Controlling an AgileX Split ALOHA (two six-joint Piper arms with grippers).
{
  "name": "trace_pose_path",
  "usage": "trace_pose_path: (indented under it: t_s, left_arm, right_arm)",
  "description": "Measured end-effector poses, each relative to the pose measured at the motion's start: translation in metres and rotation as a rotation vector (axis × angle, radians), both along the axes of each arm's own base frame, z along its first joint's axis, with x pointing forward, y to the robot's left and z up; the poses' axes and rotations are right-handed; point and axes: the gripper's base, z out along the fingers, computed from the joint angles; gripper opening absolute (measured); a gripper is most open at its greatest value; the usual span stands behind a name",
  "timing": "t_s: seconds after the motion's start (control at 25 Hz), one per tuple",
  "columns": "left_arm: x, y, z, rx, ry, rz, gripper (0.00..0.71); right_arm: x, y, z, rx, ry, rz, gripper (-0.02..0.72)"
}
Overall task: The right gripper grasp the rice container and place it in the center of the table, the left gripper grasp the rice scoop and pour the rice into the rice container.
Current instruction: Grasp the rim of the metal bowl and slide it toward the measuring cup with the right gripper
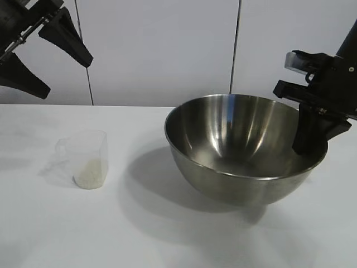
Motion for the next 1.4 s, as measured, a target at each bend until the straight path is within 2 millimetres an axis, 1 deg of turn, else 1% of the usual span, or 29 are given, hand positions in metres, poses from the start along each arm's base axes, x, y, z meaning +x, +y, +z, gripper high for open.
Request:
trace_pose_path:
  t_s: [0.12,0.28,0.36,0.44,0.56,0.64,0.72,0.8,0.88,0.96,1.04,1.08,1.2,1.24,1.28,1.32,1.4]
  left_arm:
    - [0.000,0.000,0.000,0.000,0.000,0.000,0.687]
    - [0.000,0.000,0.000,0.000,0.000,0.000,0.687]
    - [0.000,0.000,0.000,0.000,0.000,0.000,0.687]
    - [0.000,0.000,0.000,0.000,0.000,0.000,0.687]
    - [0.000,0.000,0.000,0.000,0.000,0.000,0.687]
    - [0.000,0.000,0.000,0.000,0.000,0.000,0.687]
    - [0.000,0.000,0.000,0.000,0.000,0.000,0.687]
    - [0.000,0.000,0.000,0.000,0.000,0.000,0.687]
    - [0.000,0.000,0.000,0.000,0.000,0.000,0.687]
    - [0.000,0.000,0.000,0.000,0.000,0.000,0.687]
    - [0.000,0.000,0.000,0.000,0.000,0.000,0.687]
    - [0.000,0.000,0.000,0.000,0.000,0.000,0.687]
    - [0.000,0.000,0.000,0.000,0.000,0.000,0.687]
    - [0.000,0.000,0.000,0.000,0.000,0.000,0.687]
    - [0.000,0.000,0.000,0.000,0.000,0.000,0.687]
    - [0.000,0.000,0.000,0.000,0.000,0.000,0.687]
    - [0.000,0.000,0.000,0.000,0.000,0.000,0.687]
  right_arm:
    - [-0.001,0.018,0.001,0.006,-0.010,0.017,0.020]
    - [-0.003,0.054,0.002,0.008,-0.074,0.057,0.020]
    - [-0.002,0.068,0.003,0.017,-0.109,0.045,0.019]
    - [0.000,0.077,0.001,0.028,-0.138,0.022,0.019]
    - [0.004,0.082,-0.013,0.027,-0.119,-0.013,0.018]
    - [0.006,0.083,-0.028,0.016,-0.075,-0.034,0.018]
    - [0.007,0.083,-0.039,0.007,-0.045,-0.044,0.018]
    - [0.007,0.083,-0.044,0.002,-0.023,-0.044,0.015]
    - [0.007,0.083,-0.045,0.001,-0.021,-0.043,0.013]
    - [0.007,0.083,-0.045,0.002,-0.019,-0.044,0.035]
    - [0.007,0.083,-0.045,0.005,-0.016,-0.045,0.103]
    - [0.007,0.084,-0.044,0.006,-0.014,-0.043,0.165]
    - [0.008,0.084,-0.041,0.008,-0.019,-0.040,0.416]
    - [0.010,0.084,-0.039,0.010,-0.022,-0.041,0.512]
    - [0.011,0.084,-0.037,0.012,-0.028,-0.040,0.586]
    - [0.014,0.081,-0.032,0.013,-0.039,-0.043,0.623]
    - [0.020,0.073,-0.017,0.000,-0.069,-0.047,0.656]
